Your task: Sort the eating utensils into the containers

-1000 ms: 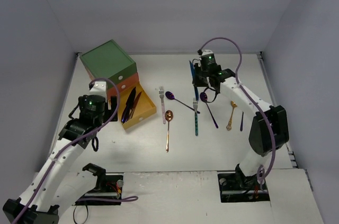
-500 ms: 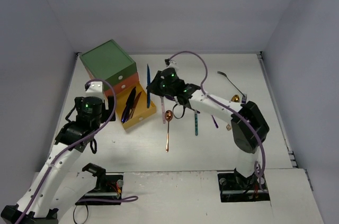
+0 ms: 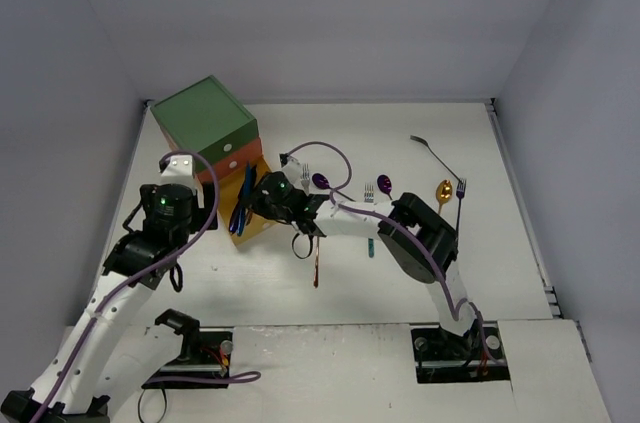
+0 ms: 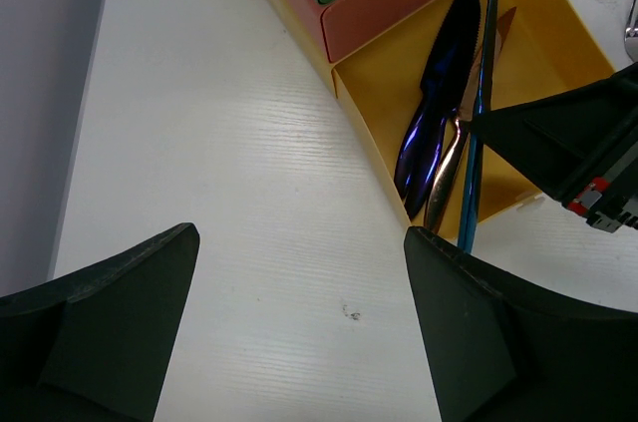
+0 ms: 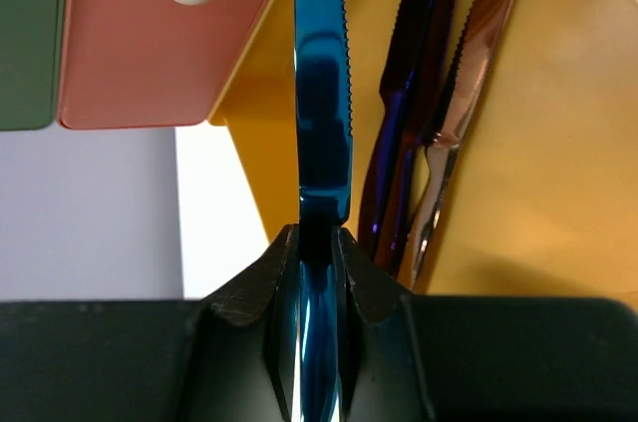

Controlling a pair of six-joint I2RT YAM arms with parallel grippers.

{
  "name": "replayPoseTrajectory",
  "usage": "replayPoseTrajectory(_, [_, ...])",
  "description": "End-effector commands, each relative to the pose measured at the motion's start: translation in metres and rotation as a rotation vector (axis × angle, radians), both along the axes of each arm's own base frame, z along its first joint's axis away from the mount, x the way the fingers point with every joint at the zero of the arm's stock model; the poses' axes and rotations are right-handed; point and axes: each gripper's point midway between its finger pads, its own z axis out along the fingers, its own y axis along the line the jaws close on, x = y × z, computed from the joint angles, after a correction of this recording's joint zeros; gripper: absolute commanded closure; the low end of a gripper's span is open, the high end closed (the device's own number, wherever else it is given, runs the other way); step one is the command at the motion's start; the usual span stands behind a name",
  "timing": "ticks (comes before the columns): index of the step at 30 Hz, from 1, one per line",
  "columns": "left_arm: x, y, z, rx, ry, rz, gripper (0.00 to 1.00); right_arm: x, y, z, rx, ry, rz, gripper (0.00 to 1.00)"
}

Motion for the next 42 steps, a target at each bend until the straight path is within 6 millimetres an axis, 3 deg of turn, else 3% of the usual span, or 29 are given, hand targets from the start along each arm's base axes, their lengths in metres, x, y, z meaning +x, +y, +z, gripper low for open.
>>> replayPoseTrajectory(1, [0.009, 0.001, 0.014, -0.009, -0.062, 0.014, 0.18, 0.026, 0.018, 0.078, 0.216, -0.112, -0.078, 0.74])
replayPoseTrajectory(9, [0.009, 0.0, 0.013, -0.01, -0.057, 0.011, 0.18, 0.028, 0.015, 0.097, 0.199, -0.18, -0.072, 0.62])
replayPoseTrajectory(13, [0.01, -0.003, 0.012, -0.016, -0.056, -0.006, 0.18, 0.026, -0.001, 0.119, 0.117, -0.284, -0.032, 0.57])
replayPoseTrajectory(18, [0.017, -0.027, 0.005, -0.059, -0.029, -0.127, 0.18, 0.026, -0.058, 0.116, -0.166, -0.405, 0.086, 0.53])
replayPoseTrajectory(24, [0.029, -0.073, -0.011, -0.074, 0.06, -0.36, 0.19, 0.03, -0.165, 0.097, -0.418, -0.43, 0.163, 0.51])
replayPoseTrajectory(29, [0.037, -0.111, -0.022, -0.01, 0.143, -0.531, 0.25, 0.019, -0.238, 0.096, -0.523, -0.437, 0.192, 0.49])
replayPoseTrajectory(36, [0.055, -0.146, -0.055, 0.035, 0.296, -0.649, 0.3, 0.0, -0.302, 0.067, -0.521, -0.372, 0.182, 0.48])
replayPoseTrajectory(42, [0.068, -0.153, -0.073, 0.087, 0.388, -0.681, 0.38, -0.007, -0.327, 0.059, -0.506, -0.349, 0.172, 0.48])
